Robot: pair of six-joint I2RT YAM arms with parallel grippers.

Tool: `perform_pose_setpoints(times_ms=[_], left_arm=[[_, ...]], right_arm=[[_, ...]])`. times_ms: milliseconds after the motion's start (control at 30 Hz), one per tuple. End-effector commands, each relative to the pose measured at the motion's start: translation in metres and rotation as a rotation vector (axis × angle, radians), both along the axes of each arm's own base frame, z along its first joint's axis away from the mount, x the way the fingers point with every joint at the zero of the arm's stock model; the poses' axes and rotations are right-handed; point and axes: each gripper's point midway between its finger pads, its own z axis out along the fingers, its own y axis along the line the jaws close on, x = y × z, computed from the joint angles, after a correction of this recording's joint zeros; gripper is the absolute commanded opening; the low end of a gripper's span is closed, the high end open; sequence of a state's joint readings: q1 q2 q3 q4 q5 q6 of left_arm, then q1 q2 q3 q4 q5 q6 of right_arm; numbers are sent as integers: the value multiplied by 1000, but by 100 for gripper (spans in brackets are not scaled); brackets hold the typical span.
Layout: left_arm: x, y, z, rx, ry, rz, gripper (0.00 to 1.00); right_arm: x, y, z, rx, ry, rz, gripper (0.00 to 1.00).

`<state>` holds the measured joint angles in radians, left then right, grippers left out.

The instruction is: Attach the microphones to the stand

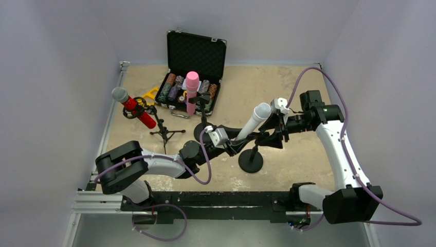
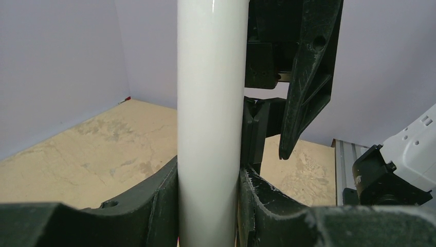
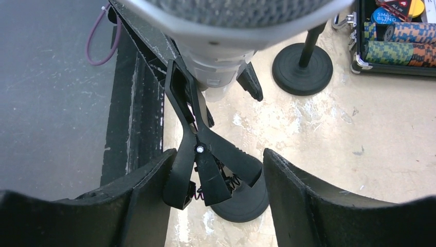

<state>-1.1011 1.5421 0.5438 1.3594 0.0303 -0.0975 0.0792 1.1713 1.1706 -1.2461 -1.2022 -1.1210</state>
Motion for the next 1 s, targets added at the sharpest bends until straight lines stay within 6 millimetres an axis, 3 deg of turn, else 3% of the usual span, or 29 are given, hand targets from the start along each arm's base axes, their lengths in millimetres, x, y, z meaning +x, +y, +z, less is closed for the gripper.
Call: perform_pose_setpoints(times_ms=[0, 167, 267, 500, 600, 700, 867, 967], left_arm=[[-8, 7, 30, -92, -36, -18, 0], [-2, 32, 43, -126, -50, 72, 0], [-5, 45, 48, -137, -62, 93, 0], [-20, 51, 37, -122, -52, 33, 0], [-29, 48, 34, -114, -55, -19, 0], [-36, 47, 35, -114, -61, -49, 0], [-41, 47, 32, -108, -56, -68, 0], [-39, 42, 31, -104, -51, -69, 0]], right_arm=[[-5, 1, 8, 9, -26, 31, 64], [-12, 3, 13, 32, -39, 73, 62], [-13, 3, 16, 35, -43, 88, 54], [-17, 4, 24, 45, -76, 114, 52], [-16, 4, 25, 44, -78, 114, 34], [-18, 6, 24, 52, -55, 115, 10], [-6, 10, 24, 92, 27, 57, 0], [9, 11, 20, 87, 44, -16, 0]])
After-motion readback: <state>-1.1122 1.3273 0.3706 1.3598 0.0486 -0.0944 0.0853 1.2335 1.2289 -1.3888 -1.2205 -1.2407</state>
